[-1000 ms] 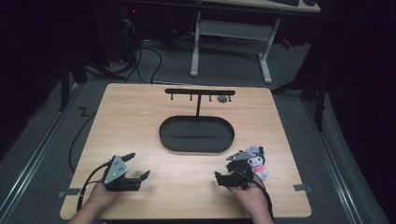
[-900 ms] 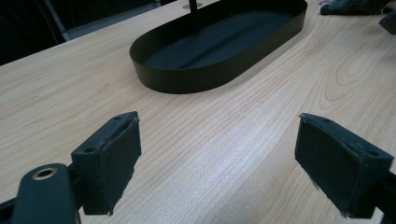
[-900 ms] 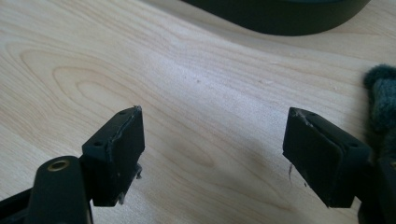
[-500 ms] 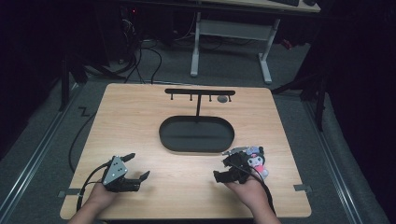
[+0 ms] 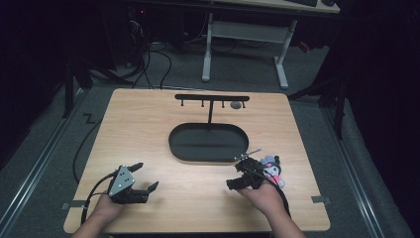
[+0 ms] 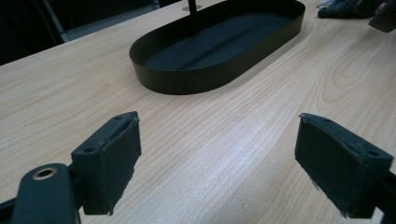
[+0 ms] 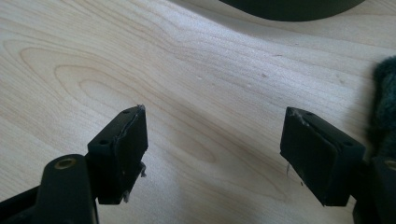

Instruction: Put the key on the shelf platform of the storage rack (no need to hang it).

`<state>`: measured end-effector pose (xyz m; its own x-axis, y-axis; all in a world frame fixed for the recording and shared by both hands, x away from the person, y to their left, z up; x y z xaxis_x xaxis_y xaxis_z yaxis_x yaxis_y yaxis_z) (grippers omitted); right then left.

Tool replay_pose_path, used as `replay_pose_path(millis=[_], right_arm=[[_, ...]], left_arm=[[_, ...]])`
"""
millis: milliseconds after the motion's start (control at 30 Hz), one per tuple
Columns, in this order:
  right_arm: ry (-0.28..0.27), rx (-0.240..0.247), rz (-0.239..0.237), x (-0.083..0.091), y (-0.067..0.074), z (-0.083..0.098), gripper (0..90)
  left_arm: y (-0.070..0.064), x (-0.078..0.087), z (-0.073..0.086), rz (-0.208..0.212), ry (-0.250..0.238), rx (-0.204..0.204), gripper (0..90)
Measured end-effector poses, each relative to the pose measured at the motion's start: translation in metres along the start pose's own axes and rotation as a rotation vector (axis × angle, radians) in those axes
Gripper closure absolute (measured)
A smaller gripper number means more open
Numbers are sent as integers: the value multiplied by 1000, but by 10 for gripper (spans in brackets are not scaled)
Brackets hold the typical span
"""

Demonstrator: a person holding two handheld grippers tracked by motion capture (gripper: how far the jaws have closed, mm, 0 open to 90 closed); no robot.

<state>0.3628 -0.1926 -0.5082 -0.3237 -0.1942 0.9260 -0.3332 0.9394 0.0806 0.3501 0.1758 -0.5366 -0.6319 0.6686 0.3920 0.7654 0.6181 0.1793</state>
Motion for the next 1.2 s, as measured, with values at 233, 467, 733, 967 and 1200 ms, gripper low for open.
replay_pose_path(millis=[233, 467, 733, 967, 1200], right_arm=[[20, 8, 1, 7, 3, -3, 240], [16, -8, -1, 2, 4, -1, 239], [3, 5, -7, 2, 3, 1, 242], [-4, -1, -9, 7, -3, 4, 244], [15, -15, 1, 6, -9, 5, 253]], left_arm=[[0, 1, 0, 0, -6, -3, 154], [0, 2, 1, -2, -10, -7, 154], [-1, 1, 0, -8, 0, -12, 154], [-1, 1, 1, -12, -4, -11, 154], [-2, 1, 0, -14, 0, -23, 154]])
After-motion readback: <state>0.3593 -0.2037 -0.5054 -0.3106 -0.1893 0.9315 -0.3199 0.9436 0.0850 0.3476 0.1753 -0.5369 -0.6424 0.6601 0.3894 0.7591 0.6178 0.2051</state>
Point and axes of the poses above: each handheld gripper's, and its own axes: x roughly backward along the jaws, z roughly out of its underside, y roughly to its left, the point moved 3 cm from there along -x, roughly forward along the jaws, and after that the axes turned 4 degrees about -x, right-handed, at the moved point
